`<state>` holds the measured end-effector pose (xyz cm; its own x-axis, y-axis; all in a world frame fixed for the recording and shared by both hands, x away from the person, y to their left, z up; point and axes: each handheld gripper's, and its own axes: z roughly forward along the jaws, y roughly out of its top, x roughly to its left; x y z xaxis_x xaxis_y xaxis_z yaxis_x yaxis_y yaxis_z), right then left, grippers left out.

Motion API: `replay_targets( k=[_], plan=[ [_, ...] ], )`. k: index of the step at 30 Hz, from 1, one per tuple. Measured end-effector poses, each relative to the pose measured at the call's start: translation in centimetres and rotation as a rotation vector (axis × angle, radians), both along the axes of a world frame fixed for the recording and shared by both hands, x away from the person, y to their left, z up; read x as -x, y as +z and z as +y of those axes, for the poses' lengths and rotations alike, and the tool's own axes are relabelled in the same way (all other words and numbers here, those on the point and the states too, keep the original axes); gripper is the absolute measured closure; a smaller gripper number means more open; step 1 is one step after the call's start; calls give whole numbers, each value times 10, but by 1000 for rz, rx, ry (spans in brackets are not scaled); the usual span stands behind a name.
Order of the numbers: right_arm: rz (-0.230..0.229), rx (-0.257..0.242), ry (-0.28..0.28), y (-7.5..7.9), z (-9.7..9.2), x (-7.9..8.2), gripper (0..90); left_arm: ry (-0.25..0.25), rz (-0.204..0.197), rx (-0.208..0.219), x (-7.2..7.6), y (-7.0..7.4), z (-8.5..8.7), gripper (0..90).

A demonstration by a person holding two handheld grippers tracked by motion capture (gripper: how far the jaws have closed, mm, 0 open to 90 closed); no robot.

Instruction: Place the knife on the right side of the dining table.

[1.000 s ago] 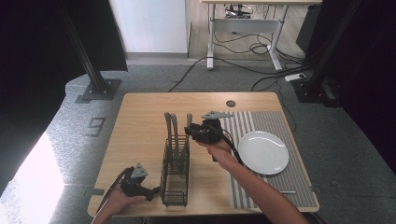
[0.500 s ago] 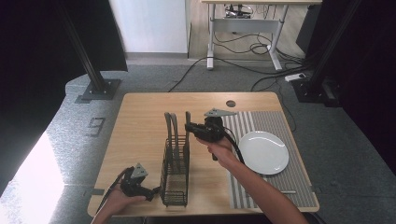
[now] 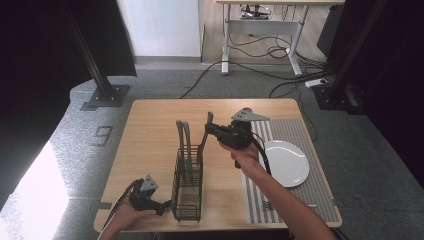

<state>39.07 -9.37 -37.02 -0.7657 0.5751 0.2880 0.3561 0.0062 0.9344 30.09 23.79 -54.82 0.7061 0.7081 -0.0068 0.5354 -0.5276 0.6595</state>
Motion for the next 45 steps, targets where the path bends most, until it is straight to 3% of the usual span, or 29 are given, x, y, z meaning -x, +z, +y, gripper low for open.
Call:
replay_targets(
  k=[7, 11, 14, 21, 32, 45],
  plan=[
    [-36, -83, -15, 22, -22, 11, 830, 1, -1, -2, 0, 0, 0, 0],
    [-89, -132, -40, 42, -39, 19, 830, 2, -1, -1, 0, 0, 0, 0],
    [-98, -135, -40, 49, -49, 22, 830, 1, -1, -1, 0, 0, 0, 0],
    [-56, -80, -70, 29, -56, 14, 830, 4, -1, -1, 0, 0, 0, 0],
    [14, -54, -143, -8, -65, -8, 830, 3, -1, -1, 0, 0, 0, 0],
    [23, -68, -203, -16, -79, -23, 830, 9, -1, 0, 1, 0, 0, 0]
  ],
)
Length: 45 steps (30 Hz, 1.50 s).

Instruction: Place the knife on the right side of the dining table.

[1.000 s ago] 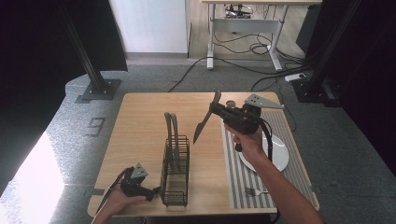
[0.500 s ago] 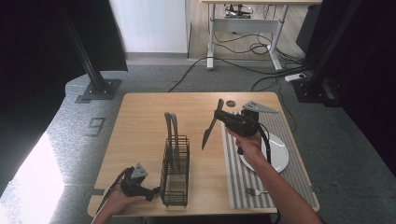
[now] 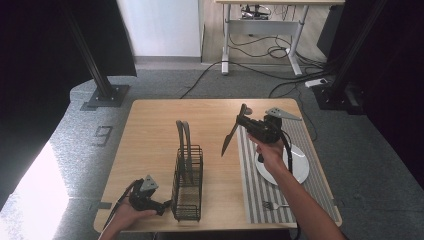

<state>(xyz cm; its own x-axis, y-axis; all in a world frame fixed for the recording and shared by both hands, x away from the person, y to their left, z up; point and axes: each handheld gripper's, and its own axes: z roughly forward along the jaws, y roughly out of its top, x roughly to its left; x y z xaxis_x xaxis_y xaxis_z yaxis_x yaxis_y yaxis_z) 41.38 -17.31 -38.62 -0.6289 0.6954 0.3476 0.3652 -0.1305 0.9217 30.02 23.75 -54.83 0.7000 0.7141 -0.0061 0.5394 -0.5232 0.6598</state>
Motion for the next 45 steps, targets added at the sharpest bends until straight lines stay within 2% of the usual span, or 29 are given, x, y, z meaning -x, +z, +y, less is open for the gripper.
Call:
replay_targets(
  k=[12, 21, 29, 33, 37, 45],
  plan=[
    [24, 7, -61, -9, -8, -22, 830, 1, 0, 0, 0, 0, 0, 0],
    [44, -6, -81, -19, -9, -36, 830, 6, -1, 0, 1, 0, 0, 0],
    [50, -21, -121, -26, -18, -46, 830, 6, -1, 2, 1, 0, 0, 0],
    [72, -27, -137, -32, -24, -51, 830, 7, -1, 1, 1, 0, 0, 0],
    [80, -35, -165, -36, -31, -54, 830, 8, -1, 0, 1, 0, 0, 0],
    [69, -41, -236, -41, -43, -61, 829, 8, -1, 0, 1, 0, 0, 0]
  ],
)
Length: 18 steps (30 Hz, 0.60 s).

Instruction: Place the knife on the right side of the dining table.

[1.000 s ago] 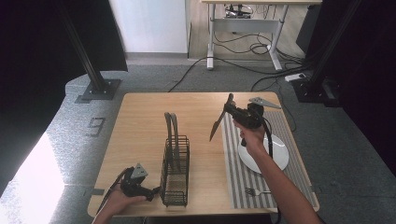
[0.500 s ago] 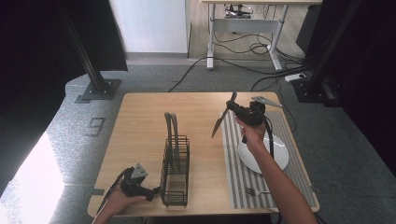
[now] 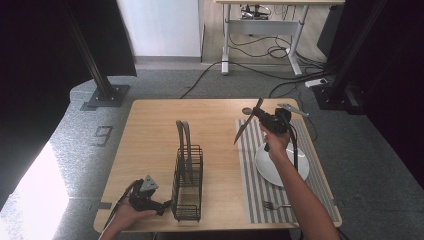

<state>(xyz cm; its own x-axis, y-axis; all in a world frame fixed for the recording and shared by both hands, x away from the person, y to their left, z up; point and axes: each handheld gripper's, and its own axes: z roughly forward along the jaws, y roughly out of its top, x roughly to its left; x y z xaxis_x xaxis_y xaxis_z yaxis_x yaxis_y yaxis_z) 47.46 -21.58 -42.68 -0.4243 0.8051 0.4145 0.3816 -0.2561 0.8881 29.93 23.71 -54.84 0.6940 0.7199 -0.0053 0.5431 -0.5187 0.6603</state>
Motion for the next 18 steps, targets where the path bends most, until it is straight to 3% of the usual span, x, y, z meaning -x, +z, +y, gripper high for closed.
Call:
replay_targets(
  k=[18],
  plan=[
    [20, -6, -84, -11, -22, -10, 828, 1, 0, 0, 0, 0, 0, 0]
  ],
)
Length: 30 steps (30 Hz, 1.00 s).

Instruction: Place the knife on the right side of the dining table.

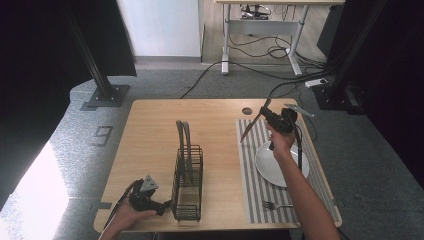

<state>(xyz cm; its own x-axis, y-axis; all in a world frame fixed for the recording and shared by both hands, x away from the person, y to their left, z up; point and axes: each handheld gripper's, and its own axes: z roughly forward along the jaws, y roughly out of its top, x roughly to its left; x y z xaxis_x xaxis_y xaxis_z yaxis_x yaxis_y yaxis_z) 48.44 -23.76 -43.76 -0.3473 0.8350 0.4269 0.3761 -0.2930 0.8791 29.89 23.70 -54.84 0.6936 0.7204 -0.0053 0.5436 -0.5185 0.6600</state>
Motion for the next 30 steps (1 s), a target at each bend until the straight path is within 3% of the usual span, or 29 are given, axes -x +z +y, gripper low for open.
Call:
replay_targets(
  k=[20, 30],
  plan=[
    [-33, -11, -52, -8, -9, -14, 829, 0, 0, 0, 0, 0, 0, 0],
    [-12, 1, -67, -18, -10, -20, 829, 1, 0, 0, 0, 0, 0, 0]
  ],
)
